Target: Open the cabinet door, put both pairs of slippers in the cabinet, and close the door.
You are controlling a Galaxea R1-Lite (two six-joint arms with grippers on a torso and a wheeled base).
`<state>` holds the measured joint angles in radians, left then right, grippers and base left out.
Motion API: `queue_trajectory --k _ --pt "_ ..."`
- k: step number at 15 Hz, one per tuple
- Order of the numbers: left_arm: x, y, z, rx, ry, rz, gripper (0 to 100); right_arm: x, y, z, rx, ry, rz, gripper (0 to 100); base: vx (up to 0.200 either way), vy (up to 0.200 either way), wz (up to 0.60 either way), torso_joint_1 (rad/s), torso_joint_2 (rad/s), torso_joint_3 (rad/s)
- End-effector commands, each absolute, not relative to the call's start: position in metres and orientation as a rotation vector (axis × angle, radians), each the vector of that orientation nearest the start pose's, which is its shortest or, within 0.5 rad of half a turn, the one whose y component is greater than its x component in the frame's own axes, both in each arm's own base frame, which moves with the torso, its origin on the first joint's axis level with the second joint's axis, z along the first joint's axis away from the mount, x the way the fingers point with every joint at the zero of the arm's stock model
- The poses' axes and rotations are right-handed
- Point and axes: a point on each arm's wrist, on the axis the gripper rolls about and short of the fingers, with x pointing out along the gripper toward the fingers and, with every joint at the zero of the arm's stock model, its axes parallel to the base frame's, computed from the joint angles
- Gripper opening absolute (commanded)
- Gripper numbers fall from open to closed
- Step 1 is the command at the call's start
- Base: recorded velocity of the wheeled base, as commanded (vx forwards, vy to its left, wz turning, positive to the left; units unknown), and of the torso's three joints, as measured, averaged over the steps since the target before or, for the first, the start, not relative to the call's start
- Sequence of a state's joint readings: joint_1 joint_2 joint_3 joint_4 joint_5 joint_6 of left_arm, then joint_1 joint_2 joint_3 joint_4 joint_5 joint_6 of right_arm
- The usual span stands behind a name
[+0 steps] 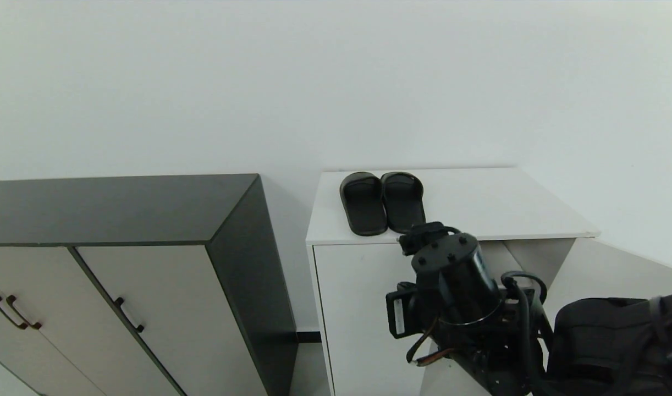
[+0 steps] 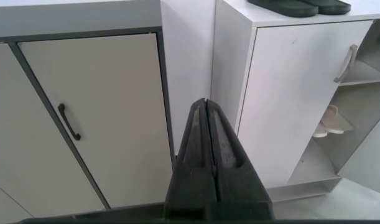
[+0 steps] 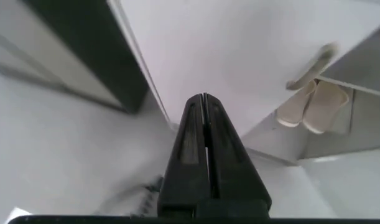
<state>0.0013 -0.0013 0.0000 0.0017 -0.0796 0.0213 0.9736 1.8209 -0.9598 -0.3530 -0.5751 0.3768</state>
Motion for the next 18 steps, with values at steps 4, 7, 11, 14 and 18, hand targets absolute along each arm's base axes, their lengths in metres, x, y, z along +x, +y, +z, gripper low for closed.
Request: queue_trajectory --k 4,7,11,14,18 --pt "-0.023 -0.002 0.075 0.021 0.002 -0.078 0 0.194 0.272 0.188 0.085 0.325 0.256 100 0.0 0.0 0.0 0.0 0.0 0.0" --pt "-0.023 -0.002 0.075 0.021 0.002 -0.078 0 0.197 0.274 0.184 0.077 0.325 0.241 100 0.067 0.0 0.0 -0.001 0.0 0.001" --pt "-0.023 -0.002 0.075 0.021 0.002 -0.078 0 0.199 0.274 0.183 0.076 0.325 0.237 100 0.2 0.0 0.0 0.0 0.0 0.004" --pt "-0.023 -0.002 0.075 0.021 0.002 -0.078 0 0.203 0.274 0.181 0.082 0.32 0.23 100 0.2 0.0 0.0 0.006 0.0 0.001" --pt "-0.023 -0.002 0.075 0.021 0.002 -0.078 0 0.226 0.277 0.168 0.069 0.33 0.179 100 0.05 0.0 0.0 0.001 0.0 0.001"
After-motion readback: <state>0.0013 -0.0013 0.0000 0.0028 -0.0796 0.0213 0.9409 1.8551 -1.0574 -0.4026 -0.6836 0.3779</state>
